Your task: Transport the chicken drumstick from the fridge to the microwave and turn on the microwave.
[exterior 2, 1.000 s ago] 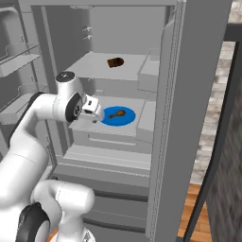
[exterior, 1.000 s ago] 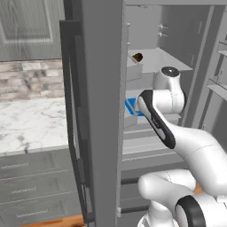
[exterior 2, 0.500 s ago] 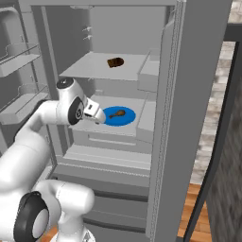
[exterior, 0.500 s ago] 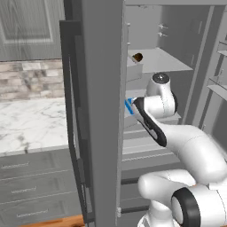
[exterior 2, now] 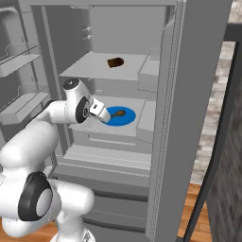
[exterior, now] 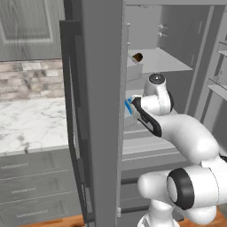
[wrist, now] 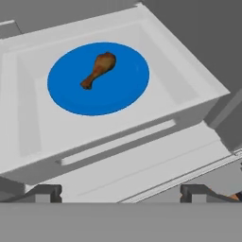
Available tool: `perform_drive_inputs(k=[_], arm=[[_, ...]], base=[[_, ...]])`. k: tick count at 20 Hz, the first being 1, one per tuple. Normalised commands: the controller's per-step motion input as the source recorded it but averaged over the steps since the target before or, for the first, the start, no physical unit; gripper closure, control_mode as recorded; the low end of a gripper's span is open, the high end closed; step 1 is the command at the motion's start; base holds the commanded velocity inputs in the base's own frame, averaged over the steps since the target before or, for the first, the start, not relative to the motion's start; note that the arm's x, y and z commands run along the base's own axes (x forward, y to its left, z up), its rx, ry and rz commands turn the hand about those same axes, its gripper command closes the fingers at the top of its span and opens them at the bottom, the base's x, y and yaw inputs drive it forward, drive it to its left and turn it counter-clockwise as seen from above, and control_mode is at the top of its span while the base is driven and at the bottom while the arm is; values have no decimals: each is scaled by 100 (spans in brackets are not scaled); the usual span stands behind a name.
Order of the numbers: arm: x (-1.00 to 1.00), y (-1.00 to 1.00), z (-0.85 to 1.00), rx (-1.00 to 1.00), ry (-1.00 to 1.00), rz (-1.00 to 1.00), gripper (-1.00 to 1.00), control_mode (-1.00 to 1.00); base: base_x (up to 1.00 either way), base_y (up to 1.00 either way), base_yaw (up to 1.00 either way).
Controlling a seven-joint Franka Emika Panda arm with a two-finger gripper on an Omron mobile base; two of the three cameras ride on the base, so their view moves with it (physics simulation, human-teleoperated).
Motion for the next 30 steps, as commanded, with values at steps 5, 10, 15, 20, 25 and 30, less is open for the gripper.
perform_drive_inputs(k=[5,10,15,20,25,30], arm=[[37,-18,-8,2,0,-1,-100,-100],[36,-1,-25,0,0,0,-100,-100],[15,0,-25,0,-9,0,-100,-100],[21,0,-13,0,-2,0,-100,-100],[29,0,-3,0,0,0,-100,-100],[27,0,0,0,0,0,-100,-100]], base=[[0,0,0],[0,0,0],[0,0,0],[0,0,0],[0,0,0],[0,0,0]])
